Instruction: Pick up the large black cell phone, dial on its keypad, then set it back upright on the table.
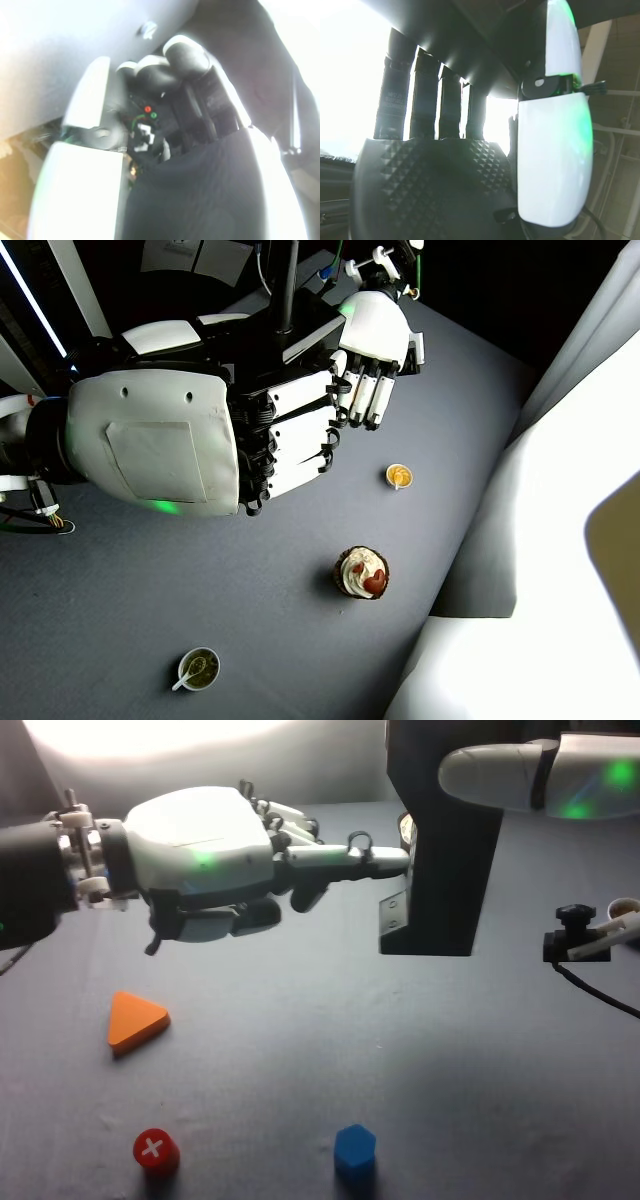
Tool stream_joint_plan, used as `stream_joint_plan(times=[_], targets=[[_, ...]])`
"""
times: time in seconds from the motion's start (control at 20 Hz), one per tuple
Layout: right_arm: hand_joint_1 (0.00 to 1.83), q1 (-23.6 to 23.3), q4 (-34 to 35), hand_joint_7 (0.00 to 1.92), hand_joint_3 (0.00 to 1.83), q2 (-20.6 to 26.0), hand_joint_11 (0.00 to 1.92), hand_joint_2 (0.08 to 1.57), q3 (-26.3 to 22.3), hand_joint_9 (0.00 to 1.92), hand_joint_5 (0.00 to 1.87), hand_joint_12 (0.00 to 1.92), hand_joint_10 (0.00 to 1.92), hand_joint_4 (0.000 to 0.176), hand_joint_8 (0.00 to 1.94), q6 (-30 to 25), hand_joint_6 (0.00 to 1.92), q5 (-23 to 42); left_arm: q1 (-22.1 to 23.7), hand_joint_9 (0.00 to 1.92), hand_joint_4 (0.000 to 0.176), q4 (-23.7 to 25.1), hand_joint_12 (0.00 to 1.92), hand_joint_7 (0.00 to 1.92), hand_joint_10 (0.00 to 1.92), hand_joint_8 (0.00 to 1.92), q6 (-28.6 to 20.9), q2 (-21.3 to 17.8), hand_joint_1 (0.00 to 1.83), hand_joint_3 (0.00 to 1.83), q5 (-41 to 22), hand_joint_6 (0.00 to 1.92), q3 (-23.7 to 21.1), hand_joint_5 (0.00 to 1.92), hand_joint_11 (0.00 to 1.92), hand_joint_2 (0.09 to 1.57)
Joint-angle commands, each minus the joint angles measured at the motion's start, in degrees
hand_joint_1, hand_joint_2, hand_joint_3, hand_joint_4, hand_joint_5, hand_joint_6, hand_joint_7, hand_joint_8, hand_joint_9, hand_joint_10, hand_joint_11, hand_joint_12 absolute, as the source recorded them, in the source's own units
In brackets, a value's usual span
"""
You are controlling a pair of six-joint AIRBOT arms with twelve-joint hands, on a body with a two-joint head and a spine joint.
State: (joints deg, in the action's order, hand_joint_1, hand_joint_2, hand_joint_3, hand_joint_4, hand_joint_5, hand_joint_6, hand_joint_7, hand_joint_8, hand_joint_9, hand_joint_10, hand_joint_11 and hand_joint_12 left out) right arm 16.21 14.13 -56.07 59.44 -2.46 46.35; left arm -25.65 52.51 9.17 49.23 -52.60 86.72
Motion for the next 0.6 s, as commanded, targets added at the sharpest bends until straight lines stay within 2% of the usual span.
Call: stream_joint_plan(times=[0.0,0.05,0.1,0.15,0.2,0.3,0.4,0.55], targets=[[1.37,-1.21,0.22,0.85,0.00,0.69,0.65,1.15,0.12,0.82,1.00,1.55,1.48,0.000,1.24,-1.15,0.75,8.24,1.43,0.57,0.137,-3.94,1.92,0.57,1.84,1.54,0.32,0.47,1.45,0.03,-4.65,0.00,-0.80,0.00,0.39,1.28],[1.37,-1.21,0.22,0.89,0.00,0.69,0.67,1.14,0.12,0.84,1.03,1.54,1.46,0.000,1.20,-1.15,0.68,8.24,1.61,0.57,0.147,-3.94,1.92,0.59,1.83,1.52,0.32,0.59,1.45,0.03,-4.59,0.00,-1.21,0.00,0.38,1.28],[1.36,-1.21,0.22,0.83,0.01,0.69,0.63,1.16,0.14,0.79,0.97,1.54,1.47,0.000,1.24,-1.13,0.83,8.24,1.87,0.57,0.143,-3.94,1.92,0.59,1.83,1.53,0.29,0.63,1.45,0.03,-4.40,0.00,-1.75,0.00,0.35,1.28],[1.36,-1.21,0.22,0.85,0.00,0.69,0.62,1.15,0.14,0.79,0.99,1.56,1.49,0.000,1.23,-1.13,0.78,8.25,1.87,0.57,0.137,-3.94,1.92,0.60,1.82,1.53,0.02,0.58,1.45,0.02,-4.38,0.00,-2.06,0.00,0.34,1.28],[1.36,-1.21,0.22,0.82,0.00,0.70,0.64,1.17,0.14,0.78,0.95,1.53,1.48,0.000,1.26,-1.13,0.87,8.24,1.87,0.56,0.139,-3.95,1.92,0.61,1.81,1.53,-0.27,0.28,1.45,0.02,-4.62,0.00,-2.08,0.00,0.33,1.28],[1.36,-1.21,0.22,0.80,0.00,0.70,0.68,1.18,0.20,0.78,0.91,1.54,1.50,0.000,1.29,-1.13,0.89,8.24,1.77,0.56,0.139,-3.92,1.92,0.61,1.81,1.53,-0.40,-1.16,1.45,0.02,-4.71,0.00,-2.09,0.00,0.30,1.28],[1.36,-1.21,0.22,0.81,0.00,0.70,0.66,1.16,0.37,0.79,0.94,1.51,1.46,0.000,1.23,-1.13,0.93,8.24,0.73,0.57,0.133,-3.90,1.92,0.62,1.79,1.51,-0.80,-3.61,1.45,0.02,-4.99,0.00,-1.87,0.00,0.27,1.27],[1.36,-1.21,0.22,0.83,0.00,0.70,0.65,1.16,0.49,0.79,0.95,1.51,1.43,0.000,1.22,-1.12,0.93,8.24,-0.60,0.54,0.149,-3.92,1.92,0.61,1.84,1.51,-1.38,-5.81,1.45,0.02,-5.41,0.00,-1.09,0.02,0.19,1.28]])
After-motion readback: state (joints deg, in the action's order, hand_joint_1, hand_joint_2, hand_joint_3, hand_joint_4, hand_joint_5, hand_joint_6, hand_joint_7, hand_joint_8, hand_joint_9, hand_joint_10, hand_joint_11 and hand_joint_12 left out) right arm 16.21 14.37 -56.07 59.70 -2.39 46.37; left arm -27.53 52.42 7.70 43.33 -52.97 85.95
